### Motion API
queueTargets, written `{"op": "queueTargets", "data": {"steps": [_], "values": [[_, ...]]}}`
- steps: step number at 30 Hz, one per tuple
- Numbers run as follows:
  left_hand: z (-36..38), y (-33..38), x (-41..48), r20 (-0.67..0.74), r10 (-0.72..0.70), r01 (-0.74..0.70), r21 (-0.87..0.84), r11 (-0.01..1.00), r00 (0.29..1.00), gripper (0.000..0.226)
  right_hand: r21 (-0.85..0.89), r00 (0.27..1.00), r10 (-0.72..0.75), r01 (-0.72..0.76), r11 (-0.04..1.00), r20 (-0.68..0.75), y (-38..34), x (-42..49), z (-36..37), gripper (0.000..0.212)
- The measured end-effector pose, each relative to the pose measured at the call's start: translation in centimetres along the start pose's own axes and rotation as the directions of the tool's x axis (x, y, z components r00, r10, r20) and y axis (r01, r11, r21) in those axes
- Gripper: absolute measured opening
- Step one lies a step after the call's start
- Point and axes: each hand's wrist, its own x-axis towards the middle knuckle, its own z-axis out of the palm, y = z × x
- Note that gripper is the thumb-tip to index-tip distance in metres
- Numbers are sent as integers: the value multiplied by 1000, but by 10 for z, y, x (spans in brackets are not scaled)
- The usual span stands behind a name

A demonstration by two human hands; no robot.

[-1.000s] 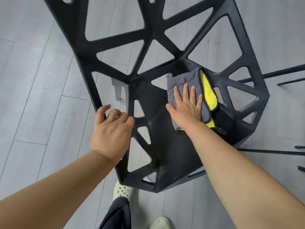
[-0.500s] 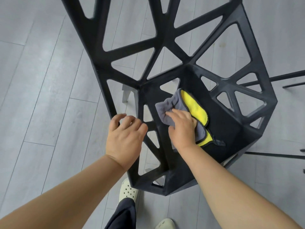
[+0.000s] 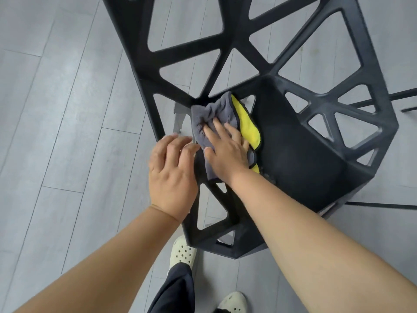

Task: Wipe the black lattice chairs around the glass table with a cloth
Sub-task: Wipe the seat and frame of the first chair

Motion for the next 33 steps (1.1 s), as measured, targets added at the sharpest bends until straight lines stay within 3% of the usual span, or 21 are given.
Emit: {"op": "queueTargets", "data": {"steps": [7, 15, 20, 24, 29, 33], "values": [[-1, 4, -5, -23, -82, 83, 37, 996, 996, 42, 93, 999, -7, 2, 996, 49, -11, -79, 8, 49], [3, 9, -9, -81, -303, 301, -41, 953, 949, 50, 160, 998, -57, 63, 985, -38, -25, -156, 16, 51], [-5, 19, -11, 44, -451, 448, -233, 863, 891, 63, 160, 989, -81, 100, 982, -121, -29, -201, 25, 52], [-16, 19, -50, 207, -571, 607, -312, 731, 795, 60, 182, 979, -97, 131, 975, -182, -27, -220, 31, 59], [-28, 14, -97, 407, -436, 539, -183, 822, 803, 33, 93, 984, -29, 46, 995, -176, -24, -209, 36, 43], [-26, 18, -100, 453, -474, 623, -270, 734, 755, 39, 31, 988, 25, -21, 999, -150, -25, -157, 30, 44]]}}
